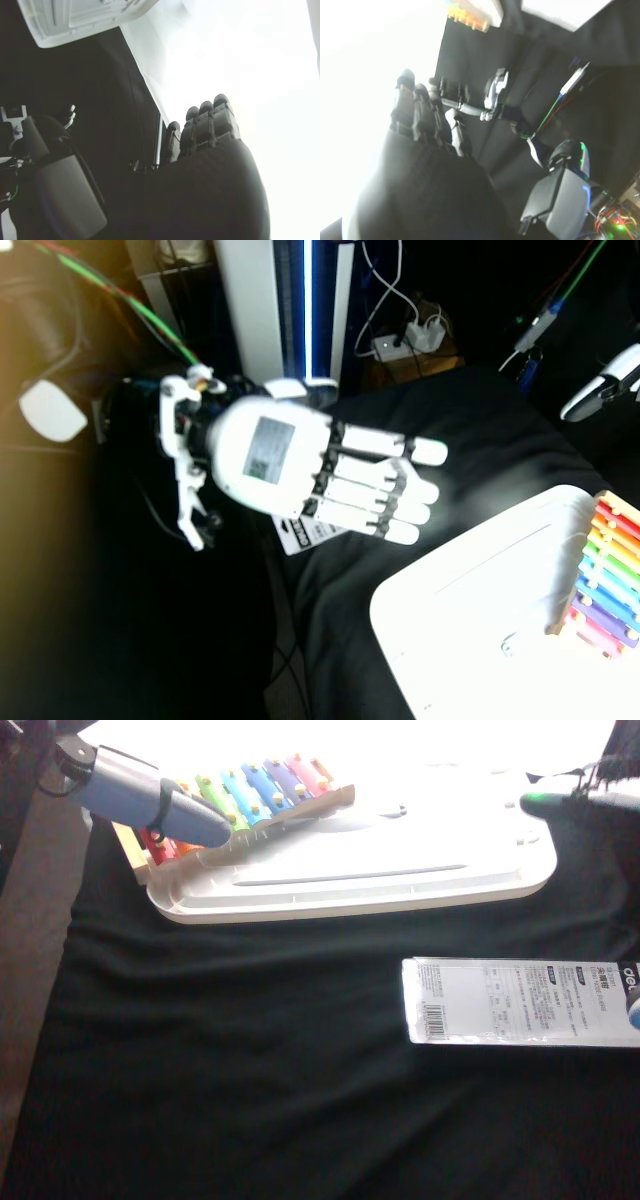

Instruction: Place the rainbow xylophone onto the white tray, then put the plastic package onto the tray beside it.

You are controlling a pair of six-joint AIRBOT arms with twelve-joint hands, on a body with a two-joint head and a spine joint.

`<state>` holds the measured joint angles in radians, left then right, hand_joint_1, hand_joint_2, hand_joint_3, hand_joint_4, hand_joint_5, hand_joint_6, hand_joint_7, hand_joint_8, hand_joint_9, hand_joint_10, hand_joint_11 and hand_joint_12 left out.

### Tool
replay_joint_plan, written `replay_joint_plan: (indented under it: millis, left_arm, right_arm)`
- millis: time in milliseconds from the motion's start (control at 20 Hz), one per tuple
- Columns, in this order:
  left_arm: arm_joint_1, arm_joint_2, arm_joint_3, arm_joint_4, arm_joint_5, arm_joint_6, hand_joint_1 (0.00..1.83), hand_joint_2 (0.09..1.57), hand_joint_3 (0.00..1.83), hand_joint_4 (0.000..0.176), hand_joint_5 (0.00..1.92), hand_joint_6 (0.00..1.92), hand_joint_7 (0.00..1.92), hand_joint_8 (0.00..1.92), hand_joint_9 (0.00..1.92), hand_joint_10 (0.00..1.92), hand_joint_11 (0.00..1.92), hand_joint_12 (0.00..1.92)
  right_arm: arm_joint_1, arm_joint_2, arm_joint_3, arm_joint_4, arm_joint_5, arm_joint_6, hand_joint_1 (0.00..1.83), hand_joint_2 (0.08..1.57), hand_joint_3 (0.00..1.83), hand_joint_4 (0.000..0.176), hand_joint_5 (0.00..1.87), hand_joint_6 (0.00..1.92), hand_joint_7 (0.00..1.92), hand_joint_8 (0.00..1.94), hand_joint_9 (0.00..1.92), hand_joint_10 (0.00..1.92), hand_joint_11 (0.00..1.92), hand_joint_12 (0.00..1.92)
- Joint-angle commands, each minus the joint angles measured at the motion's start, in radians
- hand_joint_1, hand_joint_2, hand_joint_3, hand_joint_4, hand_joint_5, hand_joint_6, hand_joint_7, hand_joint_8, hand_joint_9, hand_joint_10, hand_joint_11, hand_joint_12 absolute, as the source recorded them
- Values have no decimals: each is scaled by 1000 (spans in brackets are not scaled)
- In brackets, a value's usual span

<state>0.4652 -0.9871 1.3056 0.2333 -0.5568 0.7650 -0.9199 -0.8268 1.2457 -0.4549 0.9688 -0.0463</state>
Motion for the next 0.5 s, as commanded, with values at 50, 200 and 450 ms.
replay_joint_plan:
  millis: [50, 200, 450]
  left_arm:
    - [-15, 8, -4, -18, -110, 1, 908, 710, 0, 77, 0, 0, 15, 6, 0, 0, 0, 0]
    - [-15, 9, -6, -11, -108, 1, 886, 724, 7, 38, 0, 0, 42, 10, 0, 0, 0, 0]
    - [-16, 9, -11, 0, -106, 1, 891, 741, 11, 19, 0, 0, 21, 0, 0, 0, 0, 0]
  right_arm:
    - [7, 3, 10, 15, 52, 28, 558, 651, 0, 85, 0, 0, 0, 0, 0, 0, 0, 251]
    - [7, 3, 16, -24, 24, 46, 577, 623, 1, 24, 0, 0, 9, 0, 0, 0, 0, 253]
    - [10, 1, 21, -71, -21, 51, 496, 645, 1, 2, 0, 0, 0, 0, 0, 0, 0, 86]
